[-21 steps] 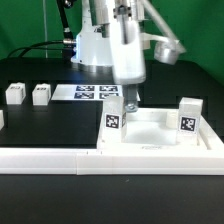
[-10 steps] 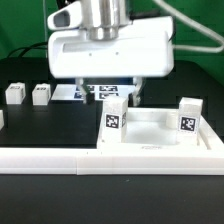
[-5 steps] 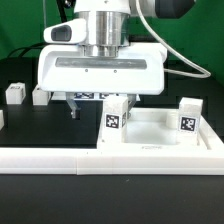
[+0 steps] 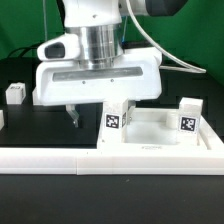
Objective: Assemble square table
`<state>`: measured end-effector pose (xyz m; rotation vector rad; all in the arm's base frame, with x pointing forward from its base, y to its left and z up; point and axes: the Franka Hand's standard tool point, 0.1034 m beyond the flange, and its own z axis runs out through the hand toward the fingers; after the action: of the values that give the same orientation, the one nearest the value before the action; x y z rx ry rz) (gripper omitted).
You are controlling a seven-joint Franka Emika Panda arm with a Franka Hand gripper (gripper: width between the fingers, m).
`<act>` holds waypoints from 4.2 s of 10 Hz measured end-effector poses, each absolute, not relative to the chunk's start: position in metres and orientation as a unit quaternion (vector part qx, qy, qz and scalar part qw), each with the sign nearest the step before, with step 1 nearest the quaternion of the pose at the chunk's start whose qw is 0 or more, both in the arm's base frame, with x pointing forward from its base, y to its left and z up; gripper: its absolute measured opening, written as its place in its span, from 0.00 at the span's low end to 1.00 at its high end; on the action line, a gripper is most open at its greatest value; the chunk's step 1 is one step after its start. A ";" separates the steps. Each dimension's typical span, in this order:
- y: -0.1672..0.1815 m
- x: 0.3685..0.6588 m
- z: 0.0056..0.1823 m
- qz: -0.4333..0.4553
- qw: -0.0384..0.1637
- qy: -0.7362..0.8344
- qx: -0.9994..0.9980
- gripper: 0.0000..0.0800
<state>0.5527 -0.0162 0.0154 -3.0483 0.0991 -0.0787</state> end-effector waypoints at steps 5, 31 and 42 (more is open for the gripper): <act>-0.014 0.553 0.007 -0.033 0.032 0.048 -0.998 0.50; -0.014 0.592 0.016 -0.028 -0.064 -0.605 -0.793 0.07; 0.016 0.607 0.008 0.036 -0.046 -0.874 -0.483 0.07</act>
Offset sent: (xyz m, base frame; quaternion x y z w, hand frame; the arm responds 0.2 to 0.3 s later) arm 0.0000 0.0000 0.0000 0.0000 0.0000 0.0000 1.0000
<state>0.6067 0.0155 0.0083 -1.5633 -2.8271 0.1168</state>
